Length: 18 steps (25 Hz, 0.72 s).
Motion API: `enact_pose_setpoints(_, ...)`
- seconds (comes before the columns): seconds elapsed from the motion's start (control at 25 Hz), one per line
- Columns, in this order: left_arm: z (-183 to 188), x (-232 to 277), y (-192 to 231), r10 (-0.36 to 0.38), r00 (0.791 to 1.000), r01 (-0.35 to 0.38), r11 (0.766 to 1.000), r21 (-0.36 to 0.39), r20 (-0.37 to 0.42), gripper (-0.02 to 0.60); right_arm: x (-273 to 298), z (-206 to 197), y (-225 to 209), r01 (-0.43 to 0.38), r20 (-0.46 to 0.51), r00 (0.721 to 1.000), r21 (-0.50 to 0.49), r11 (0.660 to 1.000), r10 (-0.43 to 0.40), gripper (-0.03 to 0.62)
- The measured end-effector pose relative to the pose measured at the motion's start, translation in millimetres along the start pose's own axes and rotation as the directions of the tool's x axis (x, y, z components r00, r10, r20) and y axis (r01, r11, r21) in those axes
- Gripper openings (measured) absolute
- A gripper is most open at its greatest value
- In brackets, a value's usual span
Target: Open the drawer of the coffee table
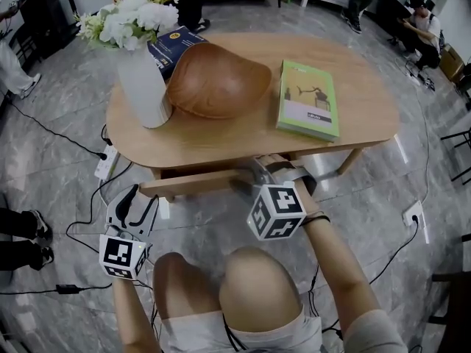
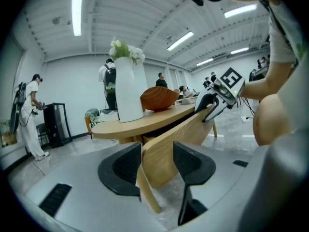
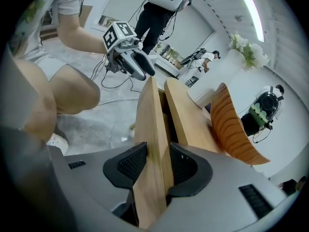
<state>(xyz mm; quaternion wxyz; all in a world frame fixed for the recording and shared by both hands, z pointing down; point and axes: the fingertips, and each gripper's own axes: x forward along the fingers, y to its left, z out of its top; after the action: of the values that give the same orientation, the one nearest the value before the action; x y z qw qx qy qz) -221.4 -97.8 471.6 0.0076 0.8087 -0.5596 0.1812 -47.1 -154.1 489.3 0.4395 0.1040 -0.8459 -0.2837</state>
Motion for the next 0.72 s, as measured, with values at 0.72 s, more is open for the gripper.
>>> enact_pose_setpoints(0.72, 21.4, 61.1, -71.5, -0.091, 0.947, 0.234, 0.853, 0.466, -0.308, 0.209, -2.3, 2.2, 3.5, -0.006, -0.002, 1.0, 0.021, 1.0, 0.006, 0.152)
